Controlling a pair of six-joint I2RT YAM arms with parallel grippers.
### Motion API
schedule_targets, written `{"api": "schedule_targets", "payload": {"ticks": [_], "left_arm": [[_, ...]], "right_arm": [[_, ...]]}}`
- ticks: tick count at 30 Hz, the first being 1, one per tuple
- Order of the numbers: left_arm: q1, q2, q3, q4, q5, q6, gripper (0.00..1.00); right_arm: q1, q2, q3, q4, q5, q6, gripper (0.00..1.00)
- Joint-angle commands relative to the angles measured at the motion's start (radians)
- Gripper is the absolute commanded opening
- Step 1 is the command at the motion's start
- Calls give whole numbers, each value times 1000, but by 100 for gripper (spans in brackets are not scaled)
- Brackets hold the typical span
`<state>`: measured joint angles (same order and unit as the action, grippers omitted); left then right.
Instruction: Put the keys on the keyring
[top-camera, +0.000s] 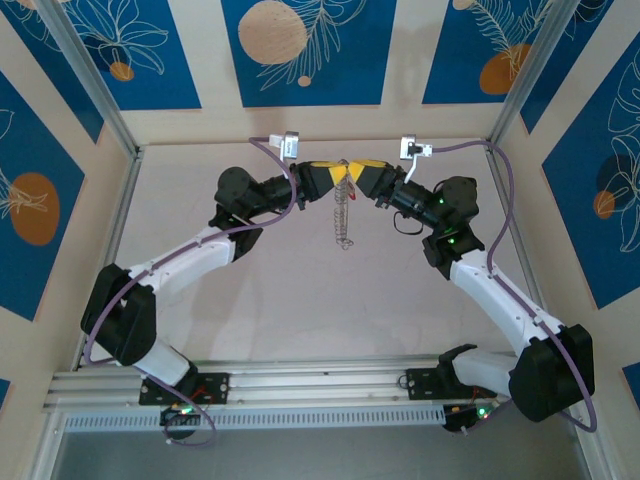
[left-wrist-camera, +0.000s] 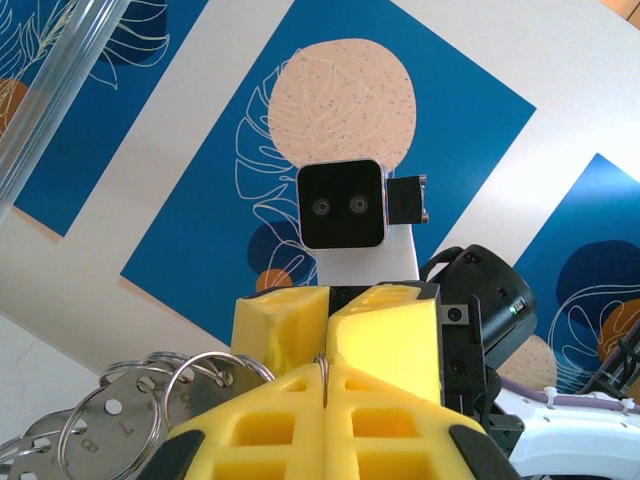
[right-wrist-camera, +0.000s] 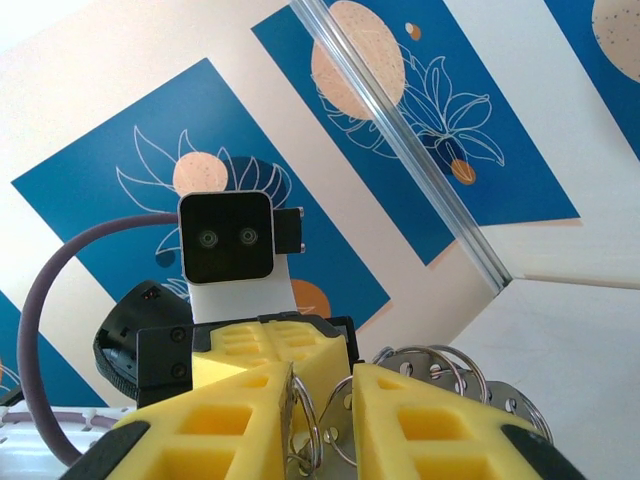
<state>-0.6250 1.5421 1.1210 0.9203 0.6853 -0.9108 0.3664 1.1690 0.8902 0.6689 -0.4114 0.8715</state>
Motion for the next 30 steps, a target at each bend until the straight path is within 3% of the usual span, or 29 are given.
{"api": "schedule_targets", "payload": {"ticks": [1,15,19,24,29,30], "left_arm": [[-13,-4,38,54,-11,6,0],[-14,-7,39,37,-15,23,0],[-14,-8,40,35,-12,23,0],[-13,-8,42,35,-10,23,0],[-12,-9,51,20,9,36,0],[-12,-11,56,4,20,49,5]], "right_arm": [[8,4,11,17,-8,-9,22],[20,-16,-45,47,-21,0,21],[20,-24,-47,36,-15,-6,15],[19,-19,-43,35,-27,-8,0],[11,-19,-30,2,-52,-38,0],[4,-17,-23,-6,-64,-45,0]]}}
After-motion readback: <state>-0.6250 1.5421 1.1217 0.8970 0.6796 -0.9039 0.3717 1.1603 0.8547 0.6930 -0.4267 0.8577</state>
